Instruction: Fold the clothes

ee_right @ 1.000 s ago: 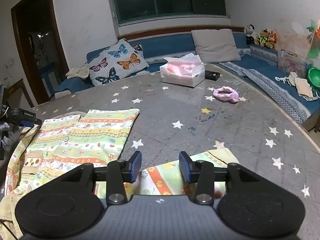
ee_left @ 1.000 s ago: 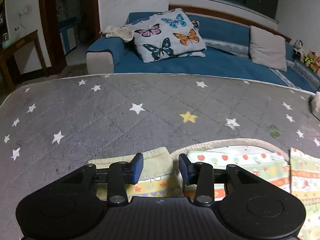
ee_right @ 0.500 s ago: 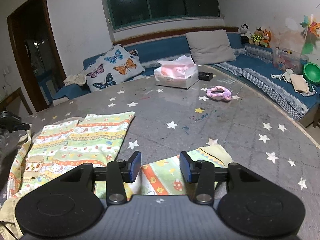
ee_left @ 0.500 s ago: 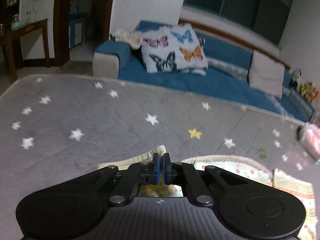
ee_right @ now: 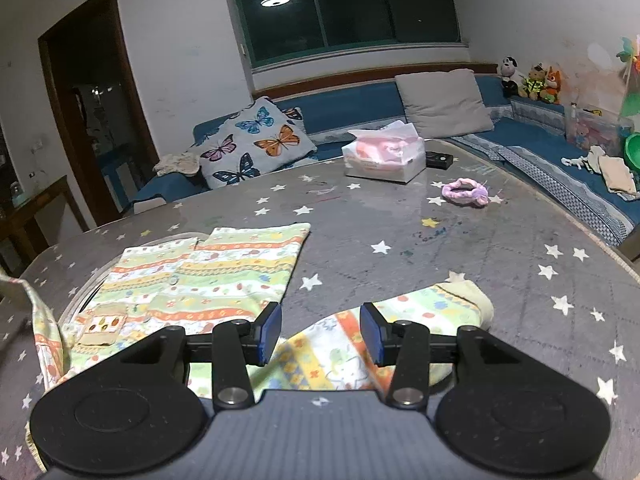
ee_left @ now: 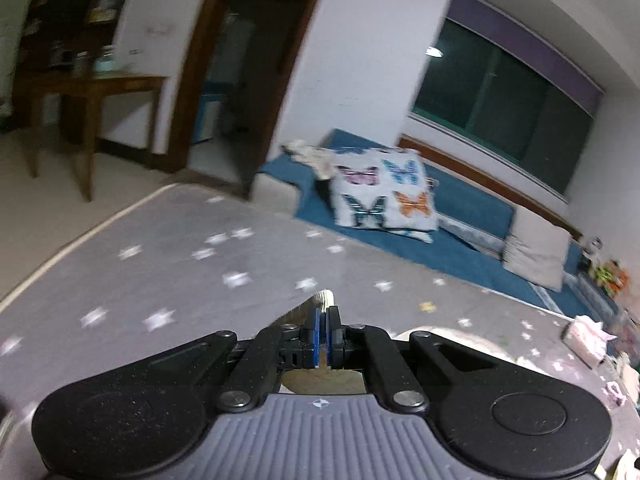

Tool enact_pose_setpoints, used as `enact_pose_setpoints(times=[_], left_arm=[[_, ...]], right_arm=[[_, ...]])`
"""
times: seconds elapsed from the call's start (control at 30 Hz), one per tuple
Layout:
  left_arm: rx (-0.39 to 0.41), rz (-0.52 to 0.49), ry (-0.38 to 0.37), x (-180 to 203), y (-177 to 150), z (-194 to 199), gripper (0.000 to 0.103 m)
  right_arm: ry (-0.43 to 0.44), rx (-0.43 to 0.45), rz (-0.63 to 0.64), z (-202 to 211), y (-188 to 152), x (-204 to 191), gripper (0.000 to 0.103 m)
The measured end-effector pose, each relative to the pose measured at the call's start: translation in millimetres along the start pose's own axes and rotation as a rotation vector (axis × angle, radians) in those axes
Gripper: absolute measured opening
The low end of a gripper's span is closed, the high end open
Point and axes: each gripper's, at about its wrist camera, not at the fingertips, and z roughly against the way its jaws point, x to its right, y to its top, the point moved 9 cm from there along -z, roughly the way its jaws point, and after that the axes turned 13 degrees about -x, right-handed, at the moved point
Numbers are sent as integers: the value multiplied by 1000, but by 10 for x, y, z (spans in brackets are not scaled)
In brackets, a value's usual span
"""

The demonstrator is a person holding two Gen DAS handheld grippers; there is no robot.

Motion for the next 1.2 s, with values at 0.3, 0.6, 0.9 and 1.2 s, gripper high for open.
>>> enact_pose_setpoints(times=[0.3, 0.6, 0.9, 1.2], left_arm=[[-68, 145, 127, -961, -812, 279, 0], [-124, 149, 130, -997, -899, 86, 16], [-151, 99, 131, -872, -871, -200, 22], [-144, 48, 176, -854, -878, -250, 10]], right_arm=[[0, -26, 34, 22, -117, -117, 44], [-15, -51, 66, -36, -177, -191, 53], [-65, -58, 16, -66, -198, 33, 53], [-110, -37, 2, -296, 185, 102, 53]])
